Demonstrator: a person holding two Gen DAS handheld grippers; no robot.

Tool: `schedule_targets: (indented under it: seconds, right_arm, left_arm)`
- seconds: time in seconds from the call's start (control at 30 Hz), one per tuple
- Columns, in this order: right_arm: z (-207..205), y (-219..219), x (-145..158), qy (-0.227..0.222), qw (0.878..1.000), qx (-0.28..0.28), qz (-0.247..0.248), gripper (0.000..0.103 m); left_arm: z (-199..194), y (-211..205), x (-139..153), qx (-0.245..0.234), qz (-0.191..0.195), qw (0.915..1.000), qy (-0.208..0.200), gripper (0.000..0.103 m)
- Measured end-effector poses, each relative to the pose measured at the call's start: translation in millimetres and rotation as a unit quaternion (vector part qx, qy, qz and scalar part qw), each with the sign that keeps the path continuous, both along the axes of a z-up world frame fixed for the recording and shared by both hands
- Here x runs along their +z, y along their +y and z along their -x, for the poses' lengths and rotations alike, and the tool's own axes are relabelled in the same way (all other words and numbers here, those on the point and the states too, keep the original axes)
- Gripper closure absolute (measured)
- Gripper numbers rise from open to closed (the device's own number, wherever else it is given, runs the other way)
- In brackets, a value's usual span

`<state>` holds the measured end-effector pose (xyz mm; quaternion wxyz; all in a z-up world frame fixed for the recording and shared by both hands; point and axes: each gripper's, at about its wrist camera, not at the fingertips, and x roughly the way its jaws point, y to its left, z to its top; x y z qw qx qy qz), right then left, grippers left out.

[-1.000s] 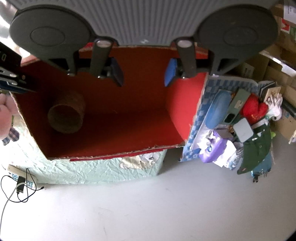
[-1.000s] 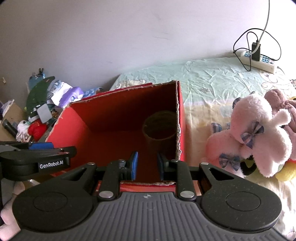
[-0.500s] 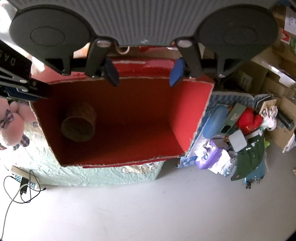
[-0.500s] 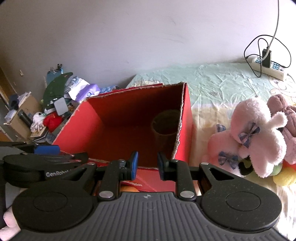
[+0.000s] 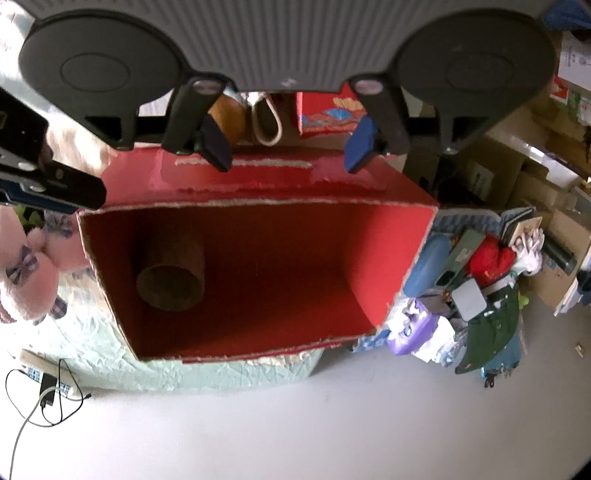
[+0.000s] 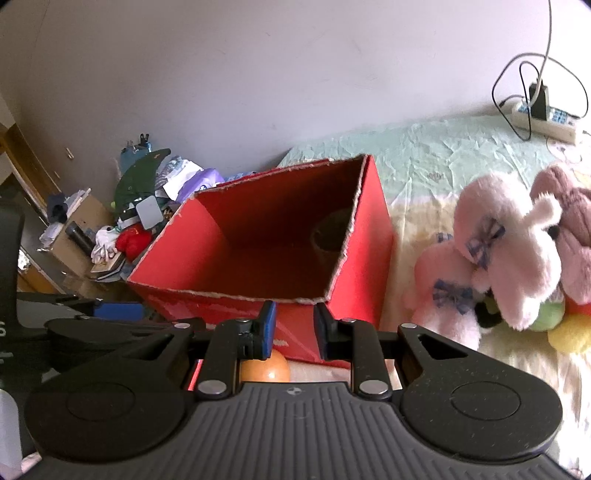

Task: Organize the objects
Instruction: 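Move the right gripper down to the pine cone beside the gourd toy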

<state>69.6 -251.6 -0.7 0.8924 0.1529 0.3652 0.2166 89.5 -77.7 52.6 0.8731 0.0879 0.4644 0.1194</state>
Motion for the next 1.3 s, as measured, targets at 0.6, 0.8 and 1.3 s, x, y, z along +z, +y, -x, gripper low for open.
schedule_targets:
  seconds: [0.6,0.8,1.3]
  right_arm:
    - [8.0,-14.4,-48.4,0.104,0.992,0.055,-0.044,0.078]
    - [8.3,-24.9,-64.9,0.143,0.986,0.059,-0.064,0.078]
    - [11.0,-25.0,-87.9,0.215,0.962,0.111,-0.125,0.060]
  left_arm:
    - [16.1,-3.7,-44.4,0.003,0.009,0.9979,0.064,0.029]
    - [36.0,2.5,-48.8,-0.015,0.027,0.9970,0.071,0.029]
    - [87.7,-13.5,-67.0,-0.121,0.152,0.9771,0.086,0.032]
